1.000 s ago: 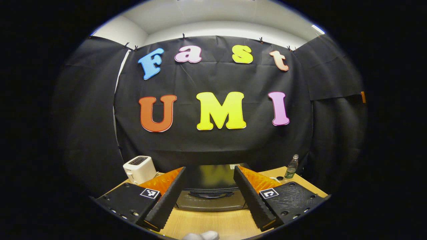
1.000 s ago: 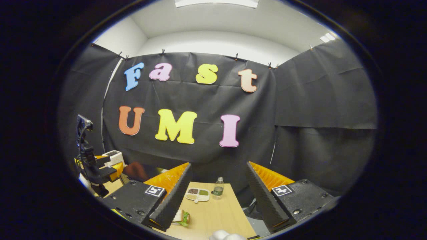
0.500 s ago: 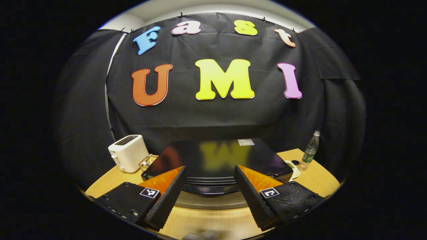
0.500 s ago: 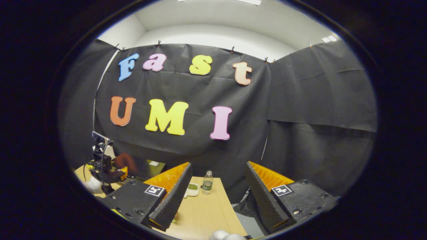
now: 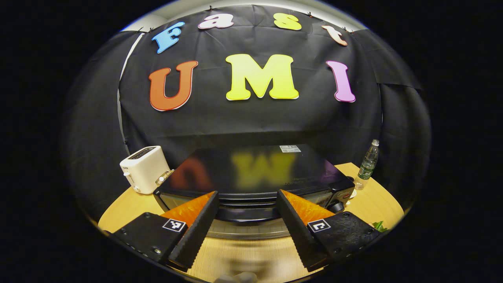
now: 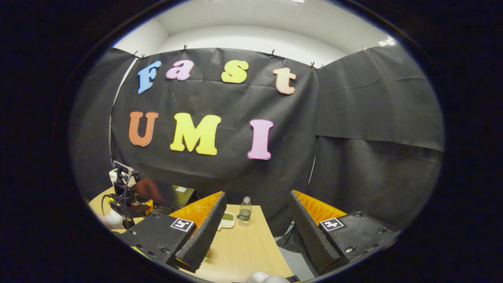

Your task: Open the electric oven with the left hand, put the food in, and close the electric oven.

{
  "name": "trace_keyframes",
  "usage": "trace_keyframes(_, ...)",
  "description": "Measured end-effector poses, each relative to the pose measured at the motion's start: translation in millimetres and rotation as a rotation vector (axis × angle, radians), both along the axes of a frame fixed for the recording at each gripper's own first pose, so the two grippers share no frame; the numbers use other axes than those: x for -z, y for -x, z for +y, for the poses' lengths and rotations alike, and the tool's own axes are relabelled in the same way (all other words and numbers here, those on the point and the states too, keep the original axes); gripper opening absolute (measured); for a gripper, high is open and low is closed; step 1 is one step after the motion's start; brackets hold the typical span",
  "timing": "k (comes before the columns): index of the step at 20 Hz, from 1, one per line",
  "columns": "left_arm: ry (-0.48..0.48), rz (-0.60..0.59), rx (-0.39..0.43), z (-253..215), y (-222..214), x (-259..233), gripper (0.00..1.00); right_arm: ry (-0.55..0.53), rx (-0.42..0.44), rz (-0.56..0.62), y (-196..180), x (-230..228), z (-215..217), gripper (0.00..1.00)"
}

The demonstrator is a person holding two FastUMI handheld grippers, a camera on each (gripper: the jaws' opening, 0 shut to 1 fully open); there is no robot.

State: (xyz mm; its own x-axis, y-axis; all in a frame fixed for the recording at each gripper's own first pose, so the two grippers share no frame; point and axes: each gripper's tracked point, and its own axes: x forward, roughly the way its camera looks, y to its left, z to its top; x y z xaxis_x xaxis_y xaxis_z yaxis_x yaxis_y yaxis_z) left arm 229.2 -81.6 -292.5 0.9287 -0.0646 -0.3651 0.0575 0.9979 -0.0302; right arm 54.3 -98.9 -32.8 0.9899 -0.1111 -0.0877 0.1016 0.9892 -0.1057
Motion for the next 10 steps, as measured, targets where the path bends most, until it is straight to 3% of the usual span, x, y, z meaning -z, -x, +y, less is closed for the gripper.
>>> trace_keyframes(2, -0.001, -0.002, 0.001, 0.0, 6.6, -0.6, 0.97, 0.002, -0.003, -0.002, 1.3, 0.4, 1.9, 1.00)
trace_keyframes(3, -0.002, -0.001, 0.001, 0.0, 11.5, 1.1, 0.97, 0.000, -0.004, -0.004, 2.4, 2.3, 2.2, 0.92)
trace_keyframes(10, -0.001, 0.017, 0.014, -0.2, 52.0, 12.5, 0.97, -0.016, -0.026, 0.009, 14.8, 12.5, 13.8, 0.92)
